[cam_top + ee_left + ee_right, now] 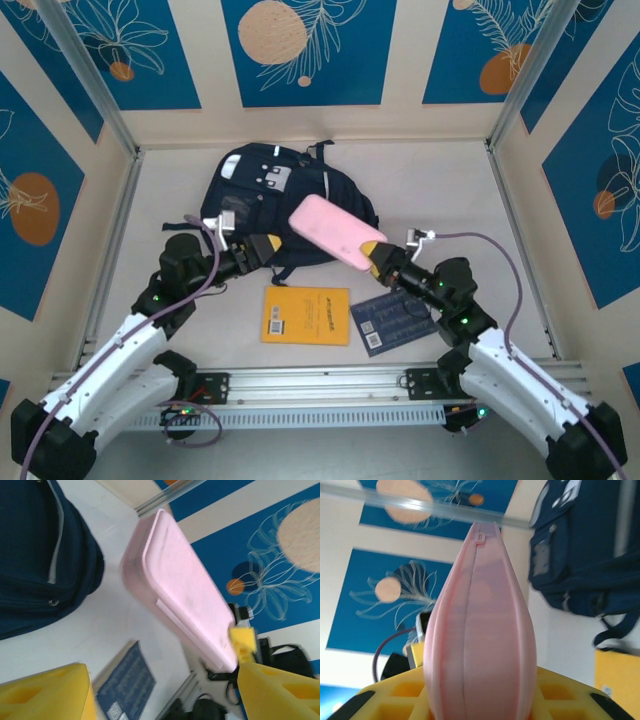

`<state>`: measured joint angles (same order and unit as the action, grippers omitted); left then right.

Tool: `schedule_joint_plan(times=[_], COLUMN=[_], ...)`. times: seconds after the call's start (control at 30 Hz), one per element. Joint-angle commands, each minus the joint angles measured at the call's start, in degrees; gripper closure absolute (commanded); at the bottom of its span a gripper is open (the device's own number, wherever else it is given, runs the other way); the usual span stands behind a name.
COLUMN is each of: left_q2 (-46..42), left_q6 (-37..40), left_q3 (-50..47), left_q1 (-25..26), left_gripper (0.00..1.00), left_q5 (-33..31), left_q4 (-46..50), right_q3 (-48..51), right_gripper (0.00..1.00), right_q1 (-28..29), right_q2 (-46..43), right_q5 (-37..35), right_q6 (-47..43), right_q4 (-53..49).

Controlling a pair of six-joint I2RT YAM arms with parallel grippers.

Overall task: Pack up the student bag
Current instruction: Pick up the pencil case from the bottom-left of the table, then open the student bag at the top-center of the table.

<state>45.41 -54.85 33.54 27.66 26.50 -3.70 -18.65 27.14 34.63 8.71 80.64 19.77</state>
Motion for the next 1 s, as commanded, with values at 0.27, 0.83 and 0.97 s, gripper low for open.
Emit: schedule_joint_plan(times=[0.27, 0.83, 0.97], left_q2=[24.61, 76.19, 83.34], left_q6=[28.97, 33.32, 32.04], left_q3=[27.31, 81.13, 88.44], left_q1=[9.64, 13.16, 13.15], left_gripper=[0.23, 0.09, 0.09], left_q5=[-18.92, -36.8, -37.4], left_q4=[27.95, 47.56, 50.18], right_q3=[-9.33, -19.92, -20.46], right_gripper=[0.75, 0.79, 0.79], right_q1=[-19.73, -19.85, -19.92], right_q2=[-0.61, -6.1, -8.36], right_q5=[9.31, -8.12, -10.87], right_q6=[-12.4, -30.33, -32.0], right_q4=[-22.4, -43.75, -45.97])
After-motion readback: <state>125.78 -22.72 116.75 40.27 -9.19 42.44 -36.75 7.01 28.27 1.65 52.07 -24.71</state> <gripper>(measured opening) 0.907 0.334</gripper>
